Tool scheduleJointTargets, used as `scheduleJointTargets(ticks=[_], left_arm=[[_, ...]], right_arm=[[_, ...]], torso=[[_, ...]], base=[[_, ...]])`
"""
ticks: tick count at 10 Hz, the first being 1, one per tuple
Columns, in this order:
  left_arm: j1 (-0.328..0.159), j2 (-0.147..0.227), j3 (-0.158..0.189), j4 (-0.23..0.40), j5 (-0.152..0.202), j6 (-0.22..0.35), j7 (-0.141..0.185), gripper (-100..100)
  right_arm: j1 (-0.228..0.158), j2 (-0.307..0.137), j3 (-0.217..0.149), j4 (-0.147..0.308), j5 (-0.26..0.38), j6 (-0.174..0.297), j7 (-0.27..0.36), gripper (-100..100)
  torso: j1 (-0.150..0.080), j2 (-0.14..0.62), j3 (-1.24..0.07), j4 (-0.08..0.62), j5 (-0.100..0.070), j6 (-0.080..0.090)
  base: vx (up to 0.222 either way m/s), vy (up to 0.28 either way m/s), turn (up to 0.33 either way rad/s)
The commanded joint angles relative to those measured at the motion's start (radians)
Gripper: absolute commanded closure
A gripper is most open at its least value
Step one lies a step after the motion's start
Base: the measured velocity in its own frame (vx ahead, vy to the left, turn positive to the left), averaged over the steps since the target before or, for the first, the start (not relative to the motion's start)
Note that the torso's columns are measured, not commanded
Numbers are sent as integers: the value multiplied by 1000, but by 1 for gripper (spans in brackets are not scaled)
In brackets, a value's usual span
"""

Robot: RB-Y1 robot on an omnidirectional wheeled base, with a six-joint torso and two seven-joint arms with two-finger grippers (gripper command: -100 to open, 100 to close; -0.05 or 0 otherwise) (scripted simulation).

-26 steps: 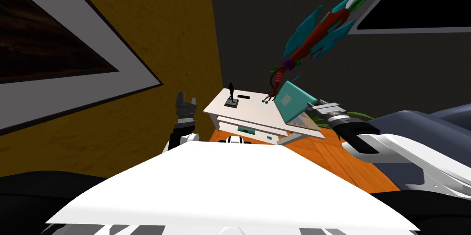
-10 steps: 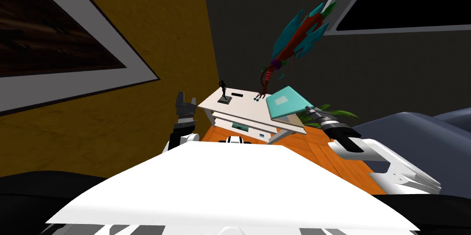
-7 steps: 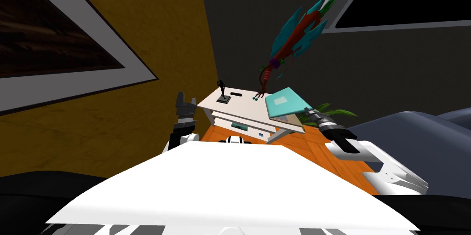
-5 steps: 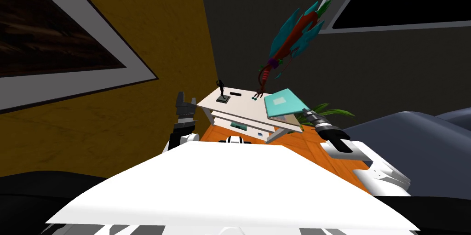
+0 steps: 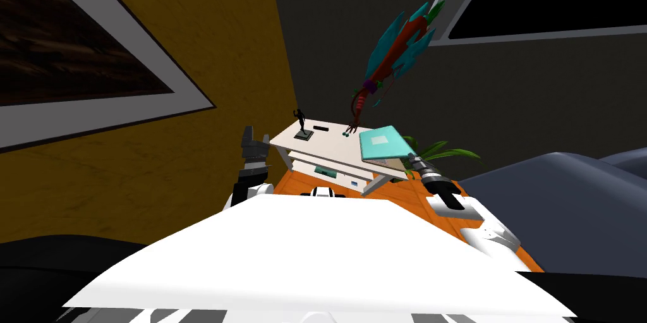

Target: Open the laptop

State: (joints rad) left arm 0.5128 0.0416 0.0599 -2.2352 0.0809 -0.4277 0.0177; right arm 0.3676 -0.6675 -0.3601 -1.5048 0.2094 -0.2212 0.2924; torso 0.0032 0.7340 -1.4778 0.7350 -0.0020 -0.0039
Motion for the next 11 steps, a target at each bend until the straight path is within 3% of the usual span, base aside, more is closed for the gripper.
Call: scheduleJointTargets(ticks=[1, 2, 5, 6, 8, 9, 10, 11], left_arm=[[0, 0, 0, 0, 0, 0, 0, 0], [0, 0, 0, 0, 0, 0, 0, 0], [0, 0, 0, 0, 0, 0, 0, 0], [0, 0, 0, 0, 0, 0, 0, 0], [0, 0, 0, 0, 0, 0, 0, 0], [0, 0, 0, 0, 0, 0, 0, 0], [0, 0, 0, 0, 0, 0, 0, 0], [0, 0, 0, 0, 0, 0, 0, 0]], right_arm=[[-85, 45, 20, 41, 55, 44, 5, -100], [-120, 91, 40, 82, 98, 83, 10, -100], [-190, 91, 40, 82, 110, 88, 10, -100], [-226, 136, 60, 122, 159, 132, 16, -100], [-284, 136, 60, 122, 164, 132, 16, -100], [-285, 136, 60, 122, 164, 132, 16, -100], [-326, 182, 81, 163, 214, 177, 21, -100], [-356, 182, 81, 163, 219, 177, 21, -100]], torso=[[-3, 4, 2, 2, 1, 2], [-4, 5, 3, 3, 2, 3], [1, 1, 0, 2, 3, 4], [1, -1, -1, 2, 3, 4], [-7, 7, 3, 4, 1, 4], [-3, 4, 2, 3, 2, 4], [0, 2, 0, 2, 3, 4], [-4, 4, 2, 3, 2, 4]], base=[[-116, -112, -14], [-149, -126, -27], [-65, -47, -9], [-80, -77, -41], [-84, -76, -9], [-17, -5, 2], [-71, -66, -49], [-100, -71, -19]])
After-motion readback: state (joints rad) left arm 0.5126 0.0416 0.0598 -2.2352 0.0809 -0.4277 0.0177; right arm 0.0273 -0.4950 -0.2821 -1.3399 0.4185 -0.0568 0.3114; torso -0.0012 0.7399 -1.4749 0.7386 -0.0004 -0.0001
